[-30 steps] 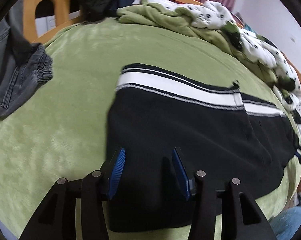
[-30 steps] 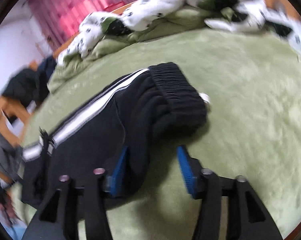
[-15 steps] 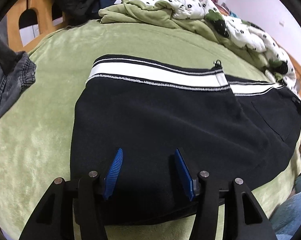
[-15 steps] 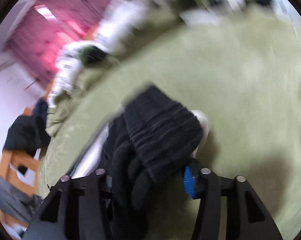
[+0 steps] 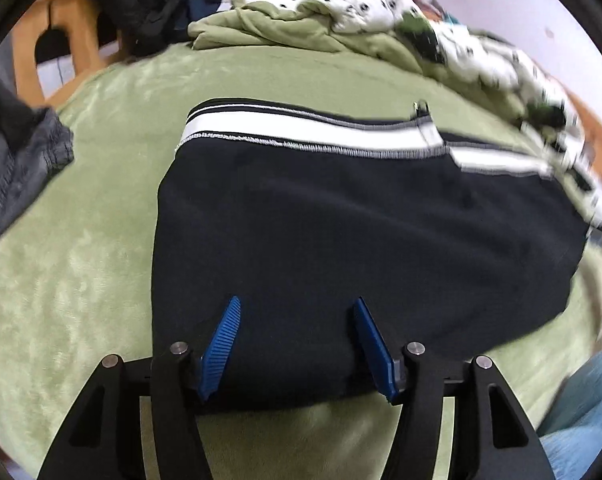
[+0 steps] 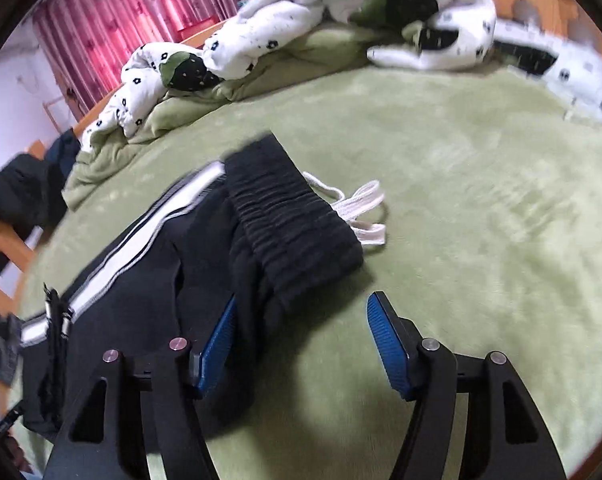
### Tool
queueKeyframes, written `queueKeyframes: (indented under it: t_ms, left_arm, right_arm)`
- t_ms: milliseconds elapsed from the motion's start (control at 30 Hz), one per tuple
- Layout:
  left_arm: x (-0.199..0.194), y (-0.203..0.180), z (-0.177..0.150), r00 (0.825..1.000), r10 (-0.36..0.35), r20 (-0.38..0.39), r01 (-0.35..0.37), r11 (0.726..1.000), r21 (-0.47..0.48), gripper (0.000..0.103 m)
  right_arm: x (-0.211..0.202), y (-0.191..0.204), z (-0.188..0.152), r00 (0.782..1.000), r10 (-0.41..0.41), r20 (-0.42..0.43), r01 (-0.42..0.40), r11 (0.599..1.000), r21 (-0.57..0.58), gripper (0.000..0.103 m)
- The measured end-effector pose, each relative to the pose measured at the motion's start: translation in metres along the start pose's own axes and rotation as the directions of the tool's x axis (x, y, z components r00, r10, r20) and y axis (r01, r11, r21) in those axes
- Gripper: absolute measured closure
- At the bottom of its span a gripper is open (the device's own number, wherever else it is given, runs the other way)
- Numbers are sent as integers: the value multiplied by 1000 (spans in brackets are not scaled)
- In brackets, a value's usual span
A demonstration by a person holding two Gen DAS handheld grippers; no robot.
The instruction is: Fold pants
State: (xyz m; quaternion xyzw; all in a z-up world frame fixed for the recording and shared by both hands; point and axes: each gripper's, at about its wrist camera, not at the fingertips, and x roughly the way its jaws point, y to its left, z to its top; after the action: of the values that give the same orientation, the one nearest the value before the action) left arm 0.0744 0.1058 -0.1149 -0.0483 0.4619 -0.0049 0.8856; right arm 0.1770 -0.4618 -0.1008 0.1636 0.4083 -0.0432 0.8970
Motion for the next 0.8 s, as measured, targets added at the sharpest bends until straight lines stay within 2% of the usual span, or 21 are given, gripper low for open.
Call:
queueKeyframes:
  t_ms: [67, 167, 300, 367, 467, 500, 600, 700, 800]
  left_arm:
    - [-7, -5, -4, 1000, 6, -17, -6, 1000, 22, 46]
    - [-24, 3, -11, 1000, -13, -11, 13, 1000, -8, 46]
    - [-48, 36, -28, 999, -4, 35, 9, 989, -150, 46]
    - [-54, 63, -44, 997, -44, 64, 61, 959, -276, 46]
    - [-45, 85, -59, 994, -93, 56, 107, 918, -382, 46]
    - [-42, 93, -64, 991, -114, 74, 135, 896, -423, 46]
    - [-35, 99, -69, 978, -168, 120, 205, 856, -474, 46]
    - [-21, 101, -68, 955, -252, 159, 297, 807, -510, 46]
    - [-10, 99, -71, 946, -272, 174, 322, 771, -549, 48]
  right_arm:
    - [-11, 10, -1, 1000, -24, -6, 23, 999, -34, 39]
    - [-33, 24, -4, 999, -49, 13, 50, 996, -76, 39]
    - [-61, 53, -3, 999, -41, 32, 45, 990, -137, 39]
    - [-72, 74, -4, 999, -24, 41, 31, 985, -172, 39]
    - [-85, 107, -6, 999, 0, 48, 10, 974, -226, 39]
    - [-90, 118, -8, 999, 14, 49, -2, 969, -246, 39]
    - [-100, 146, -17, 998, 41, 45, -25, 952, -304, 39]
    - [-107, 169, -28, 998, 57, 41, -39, 935, -353, 40]
    - [-107, 185, -37, 998, 57, 27, -43, 927, -374, 40]
